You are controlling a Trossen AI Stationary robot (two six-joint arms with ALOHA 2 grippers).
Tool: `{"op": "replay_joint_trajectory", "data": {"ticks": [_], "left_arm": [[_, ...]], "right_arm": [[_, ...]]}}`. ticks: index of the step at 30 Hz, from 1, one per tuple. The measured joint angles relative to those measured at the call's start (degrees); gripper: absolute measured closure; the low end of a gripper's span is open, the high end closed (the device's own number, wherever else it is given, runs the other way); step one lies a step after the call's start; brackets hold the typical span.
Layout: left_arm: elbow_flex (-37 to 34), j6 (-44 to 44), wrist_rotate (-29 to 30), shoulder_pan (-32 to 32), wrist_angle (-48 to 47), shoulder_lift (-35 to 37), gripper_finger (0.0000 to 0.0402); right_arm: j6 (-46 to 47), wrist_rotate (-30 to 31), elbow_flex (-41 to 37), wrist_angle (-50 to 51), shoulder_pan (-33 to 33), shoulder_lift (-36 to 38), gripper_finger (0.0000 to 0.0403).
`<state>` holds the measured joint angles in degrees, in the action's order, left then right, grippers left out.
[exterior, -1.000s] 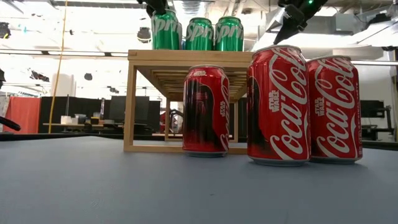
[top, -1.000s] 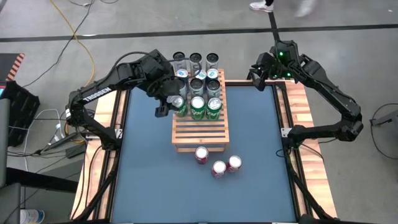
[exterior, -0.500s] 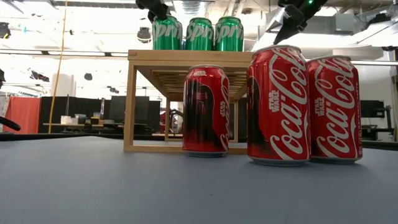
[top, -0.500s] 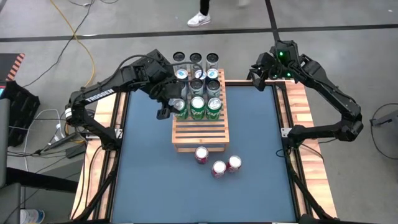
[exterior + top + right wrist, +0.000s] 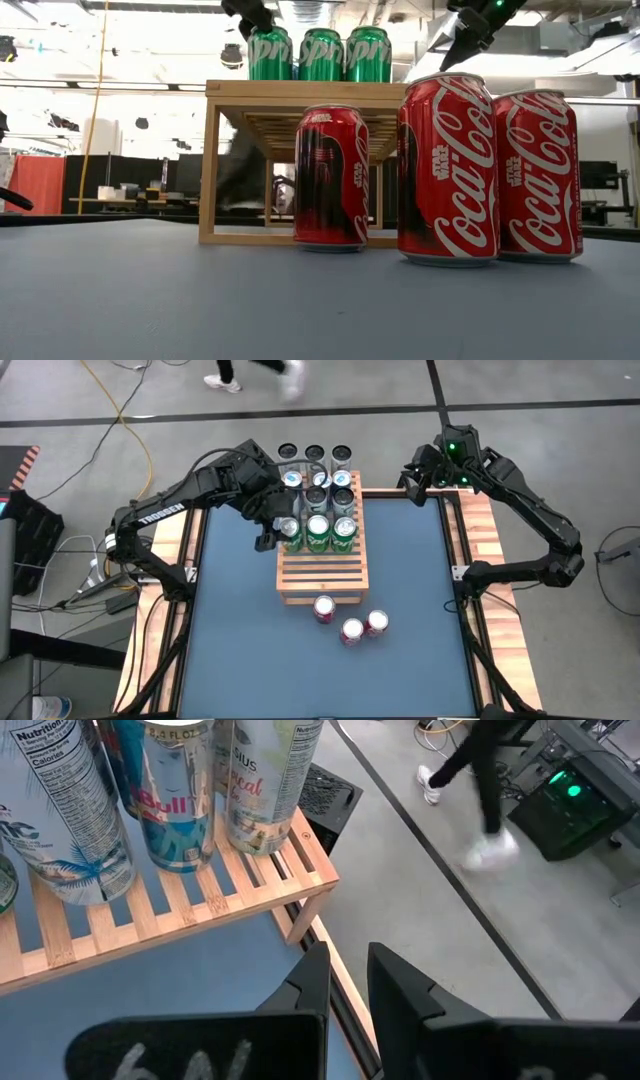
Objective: Place canned beverage on shelf
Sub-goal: Put the green soda can on the shelf aligned with the other green soda cans, then put the top left red soda can on the shelf
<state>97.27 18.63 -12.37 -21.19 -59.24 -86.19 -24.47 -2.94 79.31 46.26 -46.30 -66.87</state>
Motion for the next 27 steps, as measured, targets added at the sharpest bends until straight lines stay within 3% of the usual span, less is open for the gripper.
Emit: {"op": "replay_joint_trajectory", "data": {"ticks": [9, 27], "left_arm": [[-0.09, -0.78, 1.26, -0.28, -0.09, -0.04, 0.0077], [1.54, -1.31, 2.46, 0.97, 0.69, -0.04, 0.0071]], "right_arm": [[-0.15, 0.00, 0.00, 0.00, 0.00, 0.00, 0.0339], [-0.07, -0.02, 0.00, 0.00, 0.00, 0.00, 0.0339]]}}
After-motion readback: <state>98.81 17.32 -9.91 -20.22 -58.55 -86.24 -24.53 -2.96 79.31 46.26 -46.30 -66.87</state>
